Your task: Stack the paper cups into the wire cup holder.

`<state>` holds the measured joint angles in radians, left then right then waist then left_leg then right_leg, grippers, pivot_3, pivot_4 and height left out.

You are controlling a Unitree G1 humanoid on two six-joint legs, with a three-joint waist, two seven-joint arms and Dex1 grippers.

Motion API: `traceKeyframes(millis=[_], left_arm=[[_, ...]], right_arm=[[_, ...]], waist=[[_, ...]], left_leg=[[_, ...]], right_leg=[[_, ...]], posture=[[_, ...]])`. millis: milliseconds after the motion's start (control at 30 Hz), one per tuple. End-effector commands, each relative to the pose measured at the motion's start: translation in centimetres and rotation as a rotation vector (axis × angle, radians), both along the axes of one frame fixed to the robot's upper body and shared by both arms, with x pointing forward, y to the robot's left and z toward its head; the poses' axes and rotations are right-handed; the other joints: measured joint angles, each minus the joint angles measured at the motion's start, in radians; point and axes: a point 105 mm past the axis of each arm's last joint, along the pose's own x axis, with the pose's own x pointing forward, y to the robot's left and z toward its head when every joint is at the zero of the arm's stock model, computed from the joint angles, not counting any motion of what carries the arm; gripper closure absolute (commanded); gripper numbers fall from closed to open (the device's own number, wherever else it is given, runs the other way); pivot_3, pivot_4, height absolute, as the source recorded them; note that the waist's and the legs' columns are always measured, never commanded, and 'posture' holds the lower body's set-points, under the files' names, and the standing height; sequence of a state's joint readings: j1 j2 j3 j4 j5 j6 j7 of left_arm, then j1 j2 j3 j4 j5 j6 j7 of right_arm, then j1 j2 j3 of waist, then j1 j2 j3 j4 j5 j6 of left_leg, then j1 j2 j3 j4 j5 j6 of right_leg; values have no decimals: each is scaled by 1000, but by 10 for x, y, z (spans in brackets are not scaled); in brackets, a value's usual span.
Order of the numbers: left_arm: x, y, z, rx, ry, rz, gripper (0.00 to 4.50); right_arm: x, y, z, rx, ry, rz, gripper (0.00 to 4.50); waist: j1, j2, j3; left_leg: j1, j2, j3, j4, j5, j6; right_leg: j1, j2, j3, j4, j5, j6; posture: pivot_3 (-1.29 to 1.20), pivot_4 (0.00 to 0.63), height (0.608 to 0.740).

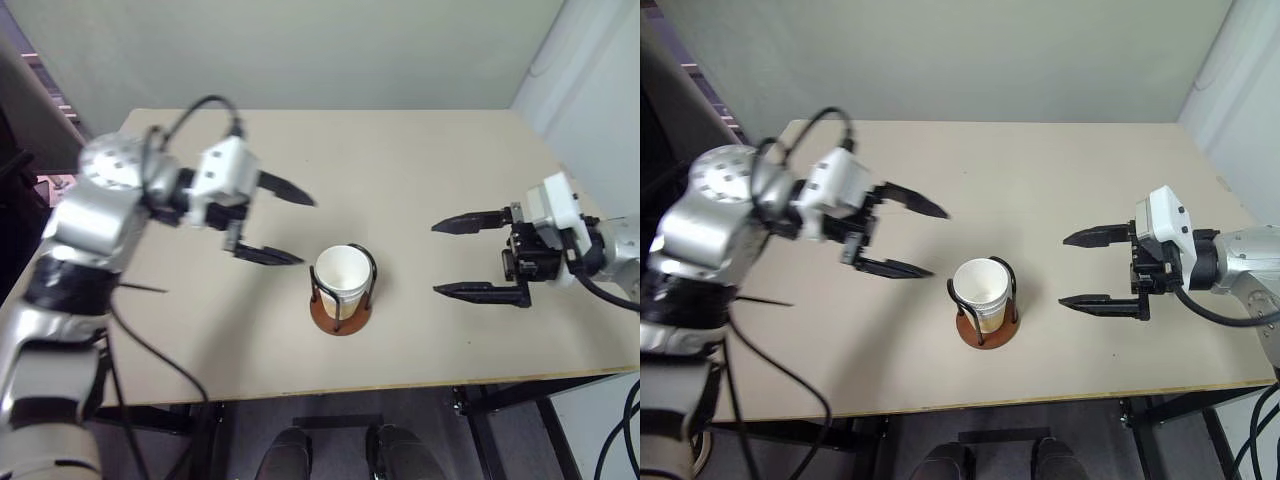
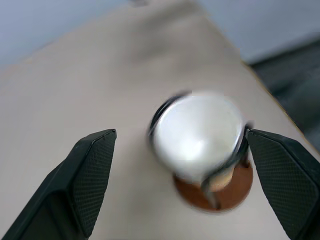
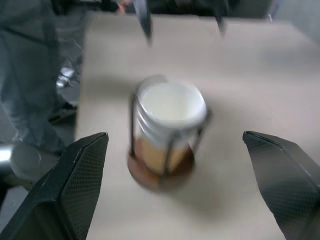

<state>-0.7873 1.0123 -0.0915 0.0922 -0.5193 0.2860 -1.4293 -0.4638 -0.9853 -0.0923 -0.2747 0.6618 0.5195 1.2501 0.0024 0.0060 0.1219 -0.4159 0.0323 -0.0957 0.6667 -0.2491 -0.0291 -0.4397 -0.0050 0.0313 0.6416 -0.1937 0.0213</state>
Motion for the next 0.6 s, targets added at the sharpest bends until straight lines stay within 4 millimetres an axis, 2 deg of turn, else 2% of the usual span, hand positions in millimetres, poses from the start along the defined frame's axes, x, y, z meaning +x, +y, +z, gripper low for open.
traceKeyframes(millis=[33,133,267,367,600], left_arm=[[-11,30,1,-31,12,128,42],[-25,65,-17,-42,94,259,42],[-38,90,-27,-57,125,370,42],[-41,95,-35,-49,132,401,42],[-43,90,-37,-62,127,399,42]], right_arm=[[2,-8,3,-11,-29,-11,0],[5,-18,-2,0,7,-45,0],[12,-29,-7,-9,26,-87,0],[16,-30,-7,-9,28,-87,0],[18,-31,-7,-16,29,-88,0]], waist=[[4,0,0],[6,0,0],[12,-1,0],[12,-1,0],[9,-1,0]], left_leg=[[0,0,0,0,0,0],[0,0,-1,0,-1,1],[0,0,-1,0,-1,1],[1,0,-1,-1,-1,1],[4,0,-1,-3,-1,1]], right_leg=[[0,0,0,0,0,-1],[0,-1,0,0,-2,-3],[0,-1,0,2,-4,-7],[0,-1,0,3,-8,-17],[0,-1,-1,4,-4,-22]], posture=[[0,150,740],[0,150,740],[0,150,740],[0,150,740],[0,150,740]])
